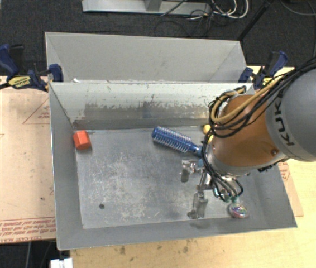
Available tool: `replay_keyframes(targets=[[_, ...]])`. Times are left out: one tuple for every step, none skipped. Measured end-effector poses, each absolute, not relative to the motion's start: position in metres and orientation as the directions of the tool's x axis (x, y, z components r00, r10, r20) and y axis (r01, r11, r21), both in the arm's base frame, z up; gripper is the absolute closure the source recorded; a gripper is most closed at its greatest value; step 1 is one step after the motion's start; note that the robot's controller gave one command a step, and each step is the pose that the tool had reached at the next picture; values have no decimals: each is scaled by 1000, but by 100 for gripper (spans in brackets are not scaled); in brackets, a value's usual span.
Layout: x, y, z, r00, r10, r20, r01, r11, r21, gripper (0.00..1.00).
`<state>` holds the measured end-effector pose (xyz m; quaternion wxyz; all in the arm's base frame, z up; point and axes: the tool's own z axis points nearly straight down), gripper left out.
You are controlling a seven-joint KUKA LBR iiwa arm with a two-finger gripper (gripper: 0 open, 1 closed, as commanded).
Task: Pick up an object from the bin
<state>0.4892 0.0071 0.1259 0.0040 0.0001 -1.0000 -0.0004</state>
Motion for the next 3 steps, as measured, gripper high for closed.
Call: replay_keyframes(targets=[[590,-8,106,-997,-79,-8,-79,997,-1,0],[657,-74,80,-1000,23,-7,23,1000,-1,0],[648,-60,73,-817,577,0,577,817,2,0]])
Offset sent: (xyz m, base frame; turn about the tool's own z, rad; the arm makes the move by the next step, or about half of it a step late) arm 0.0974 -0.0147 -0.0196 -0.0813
